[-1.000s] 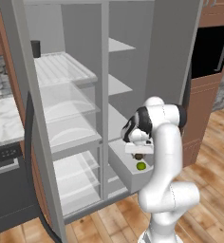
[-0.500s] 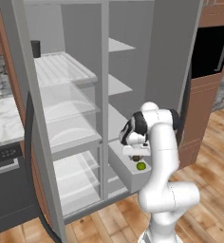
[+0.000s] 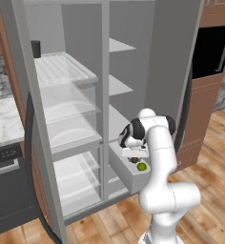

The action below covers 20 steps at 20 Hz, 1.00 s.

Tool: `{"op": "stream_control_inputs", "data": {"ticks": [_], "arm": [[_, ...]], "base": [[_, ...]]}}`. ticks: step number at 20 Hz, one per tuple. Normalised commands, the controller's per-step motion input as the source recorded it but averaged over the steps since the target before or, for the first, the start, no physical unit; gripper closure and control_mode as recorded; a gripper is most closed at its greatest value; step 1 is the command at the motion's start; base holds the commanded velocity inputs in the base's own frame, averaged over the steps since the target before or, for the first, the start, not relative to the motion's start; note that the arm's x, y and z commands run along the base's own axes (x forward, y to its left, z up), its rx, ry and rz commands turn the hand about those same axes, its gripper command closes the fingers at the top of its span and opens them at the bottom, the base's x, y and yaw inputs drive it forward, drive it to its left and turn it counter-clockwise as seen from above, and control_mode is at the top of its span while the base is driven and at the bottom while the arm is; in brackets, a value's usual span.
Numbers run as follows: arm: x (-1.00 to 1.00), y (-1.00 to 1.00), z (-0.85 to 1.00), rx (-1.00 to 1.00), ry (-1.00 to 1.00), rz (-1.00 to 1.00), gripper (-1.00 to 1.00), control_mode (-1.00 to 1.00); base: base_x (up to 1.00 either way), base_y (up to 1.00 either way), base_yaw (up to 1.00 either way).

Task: Take the kiwi and lime from the fridge shelf and place them in the freezer drawer to begin freezing them.

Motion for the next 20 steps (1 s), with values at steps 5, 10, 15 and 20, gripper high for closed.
{"op": "stream_control_inputs", "data": {"ticks": [5, 10, 15, 20], "arm": [[0.04, 0.0, -0.05, 0.0, -0.02, 0.0, -1.0, -1.0], [0.0, 0.0, 0.0, 0.0, 0.0, 0.0, -1.0, -1.0], [-0.28, 0.0, 0.02, 0.0, -0.01, 0.0, -1.0, -1.0], [-0.74, 0.0, 0.62, 0.01, -0.21, 0.0, -1.0, -1.0]], "base": [[0.0, 0.0, 0.0], [0.0, 0.0, 0.0], [0.0, 0.0, 0.0], [0.0, 0.0, 0.0]]}}
